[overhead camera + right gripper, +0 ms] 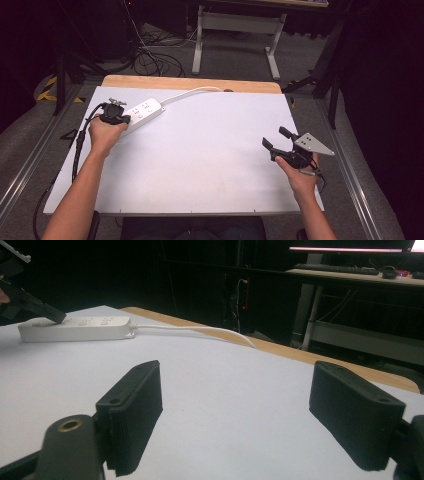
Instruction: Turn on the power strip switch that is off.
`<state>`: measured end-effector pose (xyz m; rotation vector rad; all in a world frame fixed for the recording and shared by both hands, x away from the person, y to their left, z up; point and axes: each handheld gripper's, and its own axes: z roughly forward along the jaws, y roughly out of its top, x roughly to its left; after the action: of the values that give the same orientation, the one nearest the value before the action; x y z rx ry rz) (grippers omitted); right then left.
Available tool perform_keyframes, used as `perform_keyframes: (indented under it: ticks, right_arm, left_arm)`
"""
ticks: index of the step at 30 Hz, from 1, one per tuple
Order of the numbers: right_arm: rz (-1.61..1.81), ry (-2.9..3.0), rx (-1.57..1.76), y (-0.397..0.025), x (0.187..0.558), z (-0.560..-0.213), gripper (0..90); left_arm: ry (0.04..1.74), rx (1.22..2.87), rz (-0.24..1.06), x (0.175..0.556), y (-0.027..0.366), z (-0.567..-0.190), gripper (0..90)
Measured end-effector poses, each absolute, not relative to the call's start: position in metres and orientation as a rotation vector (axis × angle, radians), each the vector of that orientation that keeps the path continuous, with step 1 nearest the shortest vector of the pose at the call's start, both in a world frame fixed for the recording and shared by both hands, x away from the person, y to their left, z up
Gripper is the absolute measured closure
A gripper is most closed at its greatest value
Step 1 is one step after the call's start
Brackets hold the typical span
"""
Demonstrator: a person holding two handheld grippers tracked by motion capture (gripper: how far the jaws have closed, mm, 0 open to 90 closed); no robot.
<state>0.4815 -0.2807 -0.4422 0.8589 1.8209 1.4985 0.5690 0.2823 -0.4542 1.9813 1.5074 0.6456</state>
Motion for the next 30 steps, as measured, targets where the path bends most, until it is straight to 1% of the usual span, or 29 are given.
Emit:
perform_keyframes:
  ticks: [3, 4, 10, 13, 17, 20, 30]
  right_arm:
    - [1.499, 1.825, 0.856, -0.28, 0.4818, -0.4426, 21.6]
    - [1.5, 1.826, 0.858, -0.2797, 0.4817, -0.4427, 21.6]
    - [1.505, 1.821, 0.861, -0.2797, 0.4819, -0.4424, 21.6]
    - [1.509, 1.812, 0.863, -0.2808, 0.4815, -0.4417, 21.6]
    - [1.51, 1.813, 0.861, -0.2812, 0.4809, -0.4414, 21.5]
    - [1.516, 1.807, 0.856, -0.2821, 0.4803, -0.4407, 21.6]
    - [1.514, 1.808, 0.858, -0.2815, 0.4811, -0.4407, 21.4]
  left_arm:
    - [1.494, 1.993, 0.667, 0.5687, 0.2812, -0.455, 90.0]
    - [1.495, 1.983, 0.651, 0.5686, 0.2818, -0.4557, 90.0]
    - [1.491, 2.001, 0.668, 0.5677, 0.2782, -0.4564, 90.0]
    - [1.486, 2.015, 0.7, 0.5664, 0.275, -0.4572, 90.0]
    - [1.492, 2.005, 0.683, 0.5668, 0.2757, -0.4577, 90.0]
    - [1.488, 2.008, 0.711, 0.5667, 0.2738, -0.4584, 90.0]
    - [1.488, 1.987, 0.688, 0.5666, 0.2761, -0.459, 90.0]
